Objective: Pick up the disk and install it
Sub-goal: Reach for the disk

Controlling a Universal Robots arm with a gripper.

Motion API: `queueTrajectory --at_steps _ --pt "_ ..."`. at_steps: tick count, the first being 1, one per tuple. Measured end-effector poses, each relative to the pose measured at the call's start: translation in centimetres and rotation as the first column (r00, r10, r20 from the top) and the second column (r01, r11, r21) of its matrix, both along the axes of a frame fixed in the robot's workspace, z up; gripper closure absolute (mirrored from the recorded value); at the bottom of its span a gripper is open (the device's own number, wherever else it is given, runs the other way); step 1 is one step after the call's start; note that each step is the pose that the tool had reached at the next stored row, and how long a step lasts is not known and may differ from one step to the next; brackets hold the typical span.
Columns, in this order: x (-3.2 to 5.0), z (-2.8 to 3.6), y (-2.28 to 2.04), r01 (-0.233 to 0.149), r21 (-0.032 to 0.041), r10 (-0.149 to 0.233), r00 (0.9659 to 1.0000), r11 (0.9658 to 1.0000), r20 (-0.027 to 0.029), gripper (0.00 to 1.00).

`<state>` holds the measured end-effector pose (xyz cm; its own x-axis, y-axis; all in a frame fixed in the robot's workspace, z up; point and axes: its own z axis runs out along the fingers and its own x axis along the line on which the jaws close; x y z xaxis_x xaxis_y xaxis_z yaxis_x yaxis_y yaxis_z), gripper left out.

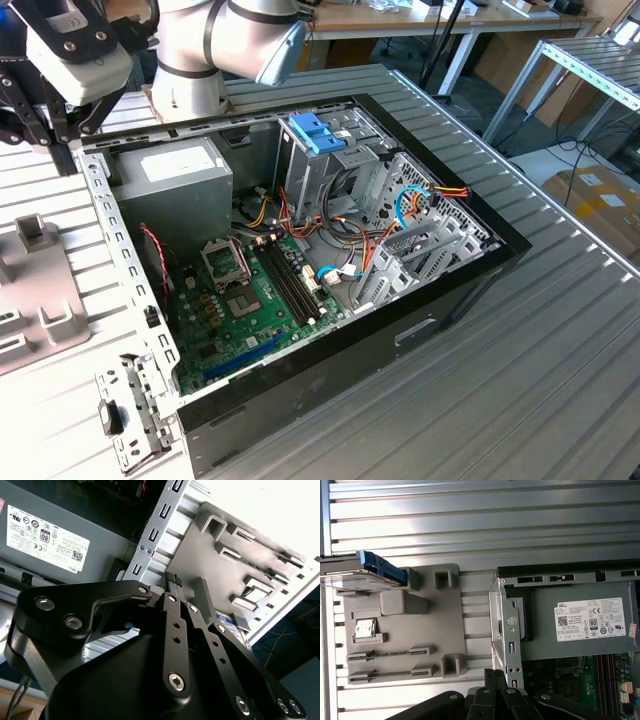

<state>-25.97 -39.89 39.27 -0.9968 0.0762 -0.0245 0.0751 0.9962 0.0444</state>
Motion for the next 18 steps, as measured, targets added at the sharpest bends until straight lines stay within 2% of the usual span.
queueTrajectory --at_steps 18 --pt "-1.15 -0.01 0.00 0.000 0.0000 0.000 1.0000 1.0000 0.0000 0.89"
